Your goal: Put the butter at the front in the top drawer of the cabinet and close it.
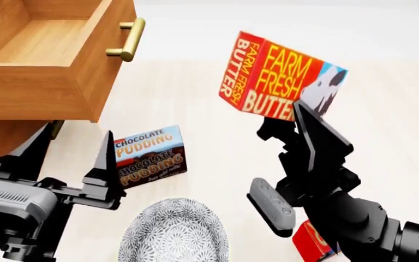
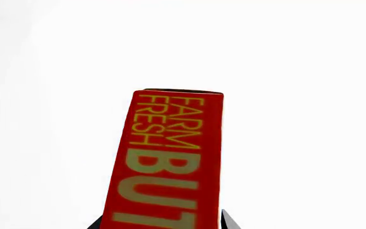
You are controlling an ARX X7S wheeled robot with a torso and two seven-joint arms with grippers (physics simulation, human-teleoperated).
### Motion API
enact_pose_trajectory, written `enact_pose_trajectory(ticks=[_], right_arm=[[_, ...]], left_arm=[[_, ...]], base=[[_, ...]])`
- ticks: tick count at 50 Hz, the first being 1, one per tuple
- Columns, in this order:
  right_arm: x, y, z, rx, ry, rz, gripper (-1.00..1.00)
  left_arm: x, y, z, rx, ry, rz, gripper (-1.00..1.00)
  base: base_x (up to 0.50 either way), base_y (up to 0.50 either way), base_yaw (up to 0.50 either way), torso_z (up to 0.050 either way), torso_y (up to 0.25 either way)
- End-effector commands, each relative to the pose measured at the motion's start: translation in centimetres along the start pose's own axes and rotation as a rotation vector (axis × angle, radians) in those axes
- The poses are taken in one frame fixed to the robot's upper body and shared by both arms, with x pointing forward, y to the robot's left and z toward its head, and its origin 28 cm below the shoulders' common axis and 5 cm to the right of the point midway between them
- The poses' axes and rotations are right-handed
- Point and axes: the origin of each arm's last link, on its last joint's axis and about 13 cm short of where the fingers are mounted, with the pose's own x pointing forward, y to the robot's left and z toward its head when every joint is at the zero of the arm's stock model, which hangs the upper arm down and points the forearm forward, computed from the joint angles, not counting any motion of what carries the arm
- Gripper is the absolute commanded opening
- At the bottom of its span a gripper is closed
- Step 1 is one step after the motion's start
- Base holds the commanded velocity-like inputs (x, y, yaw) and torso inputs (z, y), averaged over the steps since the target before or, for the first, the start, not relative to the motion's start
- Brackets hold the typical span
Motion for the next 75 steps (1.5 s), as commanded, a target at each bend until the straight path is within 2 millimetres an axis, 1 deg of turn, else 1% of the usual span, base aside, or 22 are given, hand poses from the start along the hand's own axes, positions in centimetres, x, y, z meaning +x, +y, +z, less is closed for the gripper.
enact_pose_trajectory(ticks=[1, 9, 14, 19, 24, 36, 41, 43, 46, 49, 58, 69, 75], right_arm=[[1.2, 0.0, -0.3, -0.032, -0.05, -0.091, -1.0], [1.5, -0.3, -0.4, -0.033, -0.055, -0.095, -1.0], [1.4, -0.4, -0.3, -0.033, -0.054, -0.091, -1.0], [1.4, -0.5, -0.3, -0.035, -0.054, -0.09, -1.0], [1.3, -0.5, -0.3, -0.034, -0.056, -0.087, -1.0], [1.2, -0.4, -0.1, -0.032, -0.054, -0.077, -1.0], [1.1, -0.4, 0.0, -0.03, -0.054, -0.071, -1.0], [1.0, -0.4, 0.0, -0.029, -0.054, -0.069, -1.0], [1.0, -0.4, 0.0, -0.029, -0.052, -0.067, -1.0], [1.0, -0.4, 0.1, -0.028, -0.051, -0.064, -1.0], [0.9, -0.2, 0.2, -0.023, -0.051, -0.056, -1.0], [0.8, 0.0, 0.2, -0.02, -0.048, -0.039, -1.0], [0.7, -0.1, 0.3, -0.02, -0.049, -0.038, -1.0]], left_arm=[[0.2, -0.3, 0.4, -0.033, 0.049, -0.07, 1.0], [0.5, -0.7, 0.9, -0.009, 0.101, -0.137, 1.0], [0.7, -1.0, 1.6, -0.042, 0.149, -0.207, 1.0], [0.7, -1.4, 2.7, -0.021, 0.153, -0.269, 1.0], [0.7, -1.3, 4.1, 0.005, 0.145, -0.29, 1.0], [0.4, -1.2, 6.2, 0.044, 0.172, -0.377, 1.0], [0.2, -1.2, 7.3, 0.009, 0.183, -0.436, 1.0], [0.1, -1.2, 7.8, -0.035, 0.197, -0.495, 1.0], [-0.2, -1.0, 8.6, -0.146, 0.252, -0.633, 1.0], [-0.2, -0.8, 9.2, -0.153, 0.258, -0.661, 1.0], [0.3, -0.7, 10.7, -0.197, 0.281, -0.705, 1.0], [0.5, -1.1, 13.0, -0.203, 0.311, -0.705, 1.0], [0.8, -1.1, 13.9, -0.2, 0.34, -0.693, 1.0]], base=[[0.0, 0.0, 0.0, 0.0, 0.0], [0.0, 0.0, 0.0, 0.0, 0.001], [0.0, 0.0, 0.0, 0.0, 0.0], [0.0, 0.0, 0.0, 0.0, 0.002], [0.0, 0.0, 0.0, 0.0, 0.0], [0.0, 0.0, 0.0, 0.0, 0.001], [0.0, 0.0, 0.0, 0.002, 0.002], [0.0, 0.0, 0.0, 0.0, 0.0], [0.0, 0.0, 0.0, 0.0, 0.0], [0.0, 0.0, 0.0, 0.0, 0.003], [0.0, 0.0, 0.0, 0.0, 0.0], [0.0, 0.0, 0.0, 0.001, 0.002], [0.0, 0.0, 0.0, 0.0, 0.0]])
